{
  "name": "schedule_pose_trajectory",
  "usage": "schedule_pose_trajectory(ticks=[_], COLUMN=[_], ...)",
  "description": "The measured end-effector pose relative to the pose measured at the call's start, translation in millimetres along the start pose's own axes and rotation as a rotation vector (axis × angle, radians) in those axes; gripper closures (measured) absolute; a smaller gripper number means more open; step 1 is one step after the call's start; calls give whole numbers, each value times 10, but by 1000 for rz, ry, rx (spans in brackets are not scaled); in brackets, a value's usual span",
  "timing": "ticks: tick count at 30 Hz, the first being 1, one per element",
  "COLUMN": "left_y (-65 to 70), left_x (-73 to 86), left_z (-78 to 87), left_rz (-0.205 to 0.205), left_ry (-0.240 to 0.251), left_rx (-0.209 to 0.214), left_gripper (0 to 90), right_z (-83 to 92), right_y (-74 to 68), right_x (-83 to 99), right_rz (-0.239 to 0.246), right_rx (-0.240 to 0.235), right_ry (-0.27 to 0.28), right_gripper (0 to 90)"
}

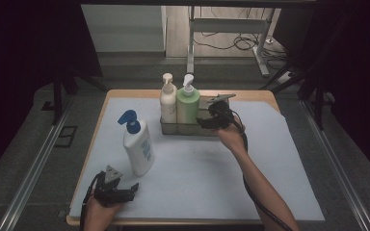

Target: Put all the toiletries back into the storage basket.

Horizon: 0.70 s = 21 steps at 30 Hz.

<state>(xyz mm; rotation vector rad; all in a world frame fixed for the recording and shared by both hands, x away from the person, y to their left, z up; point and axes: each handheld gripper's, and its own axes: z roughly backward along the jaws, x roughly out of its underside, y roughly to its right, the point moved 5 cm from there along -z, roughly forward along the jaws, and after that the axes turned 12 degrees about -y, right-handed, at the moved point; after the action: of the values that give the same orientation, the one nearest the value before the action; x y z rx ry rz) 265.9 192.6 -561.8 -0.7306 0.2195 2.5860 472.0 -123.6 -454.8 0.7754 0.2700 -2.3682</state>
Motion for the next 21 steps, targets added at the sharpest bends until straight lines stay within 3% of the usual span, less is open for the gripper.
schedule_pose_trajectory(ticks=[15, 21], left_y=[2, 2], left_x=[0, 0], left_z=[0, 0], left_rz=[1, 1], left_ry=[1, 1], left_rx=[0, 0], left_gripper=[121, 121], right_z=[186, 277], right_y=[-100, -144], right_x=[190, 286], right_rz=[81, 127], right_rx=[-16, -13], right_ry=[-9, -20], right_gripper=[142, 114])
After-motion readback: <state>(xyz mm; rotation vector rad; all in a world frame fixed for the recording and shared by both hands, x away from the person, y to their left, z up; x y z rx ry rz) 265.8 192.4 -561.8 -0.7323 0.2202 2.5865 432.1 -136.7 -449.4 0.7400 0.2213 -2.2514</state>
